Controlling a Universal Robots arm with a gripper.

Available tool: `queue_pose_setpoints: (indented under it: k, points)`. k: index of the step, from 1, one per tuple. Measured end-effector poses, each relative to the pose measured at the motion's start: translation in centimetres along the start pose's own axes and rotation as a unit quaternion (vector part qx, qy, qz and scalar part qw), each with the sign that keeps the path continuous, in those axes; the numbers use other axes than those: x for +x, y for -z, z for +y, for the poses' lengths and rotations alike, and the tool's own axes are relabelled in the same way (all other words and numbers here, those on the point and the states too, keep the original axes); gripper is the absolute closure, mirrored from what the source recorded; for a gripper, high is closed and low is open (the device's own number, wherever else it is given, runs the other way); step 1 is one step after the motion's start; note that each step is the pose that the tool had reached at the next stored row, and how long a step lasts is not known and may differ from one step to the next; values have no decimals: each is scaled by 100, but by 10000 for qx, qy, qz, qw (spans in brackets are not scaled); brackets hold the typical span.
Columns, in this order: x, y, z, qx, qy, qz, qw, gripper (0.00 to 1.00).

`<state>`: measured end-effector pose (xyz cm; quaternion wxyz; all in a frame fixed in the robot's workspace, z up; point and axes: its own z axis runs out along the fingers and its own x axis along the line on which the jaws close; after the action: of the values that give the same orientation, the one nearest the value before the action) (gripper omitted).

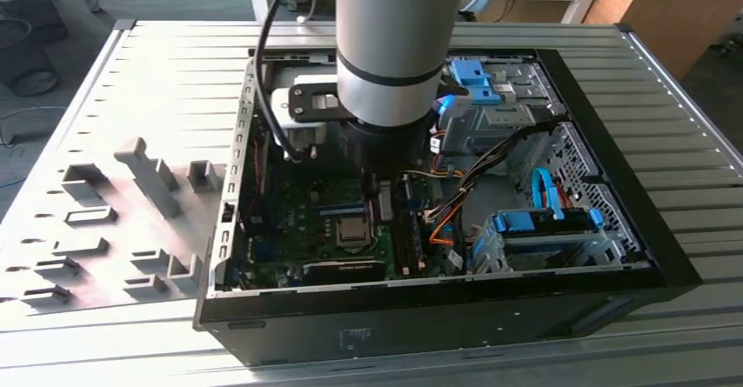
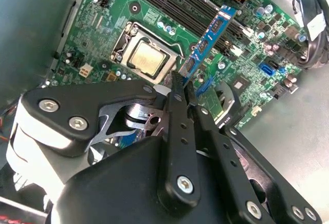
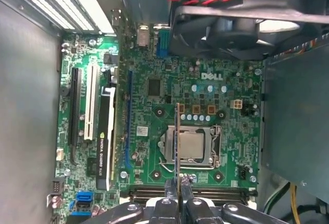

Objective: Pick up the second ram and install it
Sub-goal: 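Pick up the second ram and move it above second insertion slot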

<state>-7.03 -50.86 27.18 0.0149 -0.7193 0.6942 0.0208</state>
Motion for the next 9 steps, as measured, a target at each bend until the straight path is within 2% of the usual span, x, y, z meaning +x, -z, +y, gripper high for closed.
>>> queue_pose_setpoints:
  k: [2,4,7,9]
  points:
    - [-6,-14,-23,-1,0,1,10000,86]
    - [-18,-16,-39,0,0,-23,10000,86]
    - [-25,-17,-60,5,2,-151,9999,86]
    - [-32,-18,-92,7,2,-193,9998,86]
